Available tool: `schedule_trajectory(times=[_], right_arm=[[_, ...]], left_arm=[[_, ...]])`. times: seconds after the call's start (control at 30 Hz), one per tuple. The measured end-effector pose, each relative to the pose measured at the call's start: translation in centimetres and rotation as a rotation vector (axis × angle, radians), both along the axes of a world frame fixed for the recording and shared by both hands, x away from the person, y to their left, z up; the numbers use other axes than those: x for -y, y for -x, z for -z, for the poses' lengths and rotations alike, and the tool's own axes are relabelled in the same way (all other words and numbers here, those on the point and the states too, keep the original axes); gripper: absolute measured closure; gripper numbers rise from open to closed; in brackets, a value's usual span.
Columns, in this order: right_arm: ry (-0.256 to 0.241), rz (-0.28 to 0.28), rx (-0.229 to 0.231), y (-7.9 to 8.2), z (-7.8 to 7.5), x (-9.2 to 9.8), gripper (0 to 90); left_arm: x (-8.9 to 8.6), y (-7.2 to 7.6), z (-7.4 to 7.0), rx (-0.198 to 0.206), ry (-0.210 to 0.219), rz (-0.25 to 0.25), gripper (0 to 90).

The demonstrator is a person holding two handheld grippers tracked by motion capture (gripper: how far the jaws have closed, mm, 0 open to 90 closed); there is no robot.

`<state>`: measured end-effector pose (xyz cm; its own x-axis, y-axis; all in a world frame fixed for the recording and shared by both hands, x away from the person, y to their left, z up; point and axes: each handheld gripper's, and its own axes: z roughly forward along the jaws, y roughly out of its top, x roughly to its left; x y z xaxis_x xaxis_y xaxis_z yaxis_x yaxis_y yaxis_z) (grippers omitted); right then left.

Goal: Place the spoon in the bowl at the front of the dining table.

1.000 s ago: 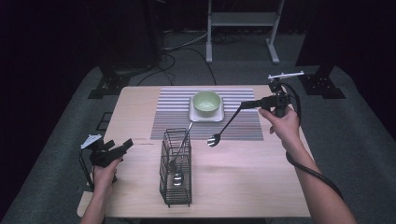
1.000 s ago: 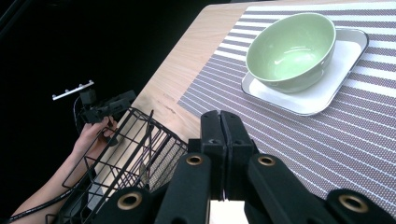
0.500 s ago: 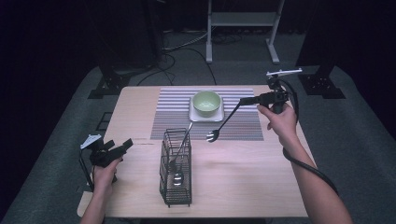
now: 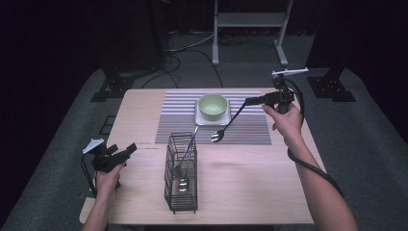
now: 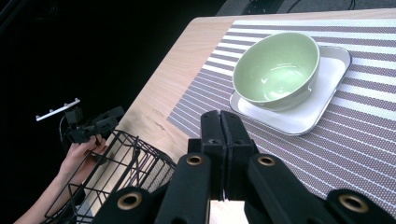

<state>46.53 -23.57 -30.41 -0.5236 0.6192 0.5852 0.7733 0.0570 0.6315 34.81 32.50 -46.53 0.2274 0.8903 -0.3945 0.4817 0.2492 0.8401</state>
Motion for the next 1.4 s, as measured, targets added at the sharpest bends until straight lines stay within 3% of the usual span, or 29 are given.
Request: schedule_trajectory(times=[0.87,1.4], right_arm=[[0.006,0.029,-0.015,-1.6,0.6,-0.4,89.1],[0.011,0.085,-0.02,-3.0,0.3,-0.1,89.0]], left_arm=[[0.0,0.0,0.0,-0.001,0.004,0.001,0.0],[0.0,0.0,0.0,-0.003,0.002,0.005,0.0]])
